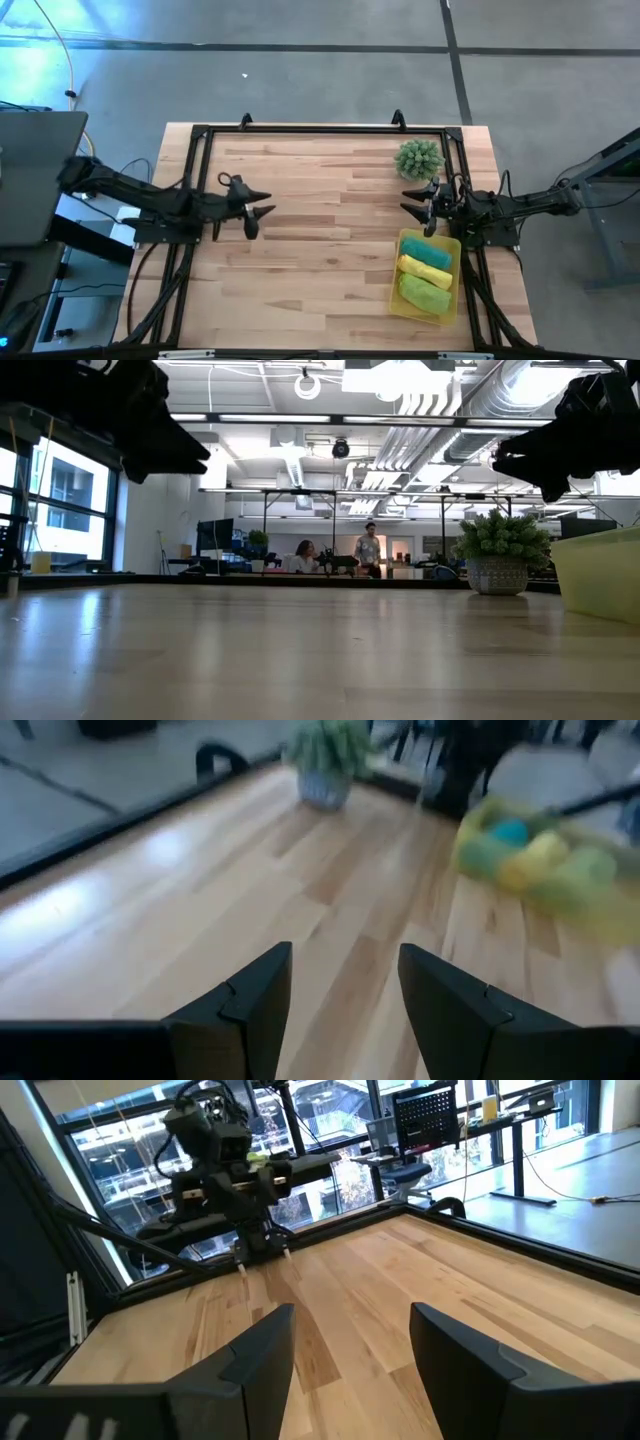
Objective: Roll microfiber towels into tight, uniform cylinder then place into a basket
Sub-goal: Return to Home Position
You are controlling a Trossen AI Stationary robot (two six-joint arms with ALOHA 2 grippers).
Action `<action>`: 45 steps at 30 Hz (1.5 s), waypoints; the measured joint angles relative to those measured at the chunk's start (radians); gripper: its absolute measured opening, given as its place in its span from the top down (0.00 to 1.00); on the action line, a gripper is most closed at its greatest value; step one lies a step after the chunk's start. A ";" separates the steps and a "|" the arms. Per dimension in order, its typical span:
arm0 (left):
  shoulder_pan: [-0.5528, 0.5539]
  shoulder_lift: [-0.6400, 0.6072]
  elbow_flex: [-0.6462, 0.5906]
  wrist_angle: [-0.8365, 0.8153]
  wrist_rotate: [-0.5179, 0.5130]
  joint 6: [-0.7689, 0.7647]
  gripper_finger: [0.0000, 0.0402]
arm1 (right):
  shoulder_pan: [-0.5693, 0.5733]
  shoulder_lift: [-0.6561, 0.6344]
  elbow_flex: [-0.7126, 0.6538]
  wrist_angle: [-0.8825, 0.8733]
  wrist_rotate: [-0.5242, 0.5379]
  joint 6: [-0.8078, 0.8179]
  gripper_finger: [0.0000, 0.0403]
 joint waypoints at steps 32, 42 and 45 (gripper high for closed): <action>0.111 -0.500 -0.330 0.378 -0.258 0.086 0.57 | 0.000 0.000 0.000 0.000 0.000 0.000 0.53; 0.108 -0.625 -0.331 0.393 -0.258 0.086 0.57 | 0.000 0.000 0.000 0.000 0.000 0.000 0.53; 0.108 -0.676 -0.331 0.378 -0.257 0.086 0.57 | 0.000 0.000 0.000 0.000 0.000 0.000 0.53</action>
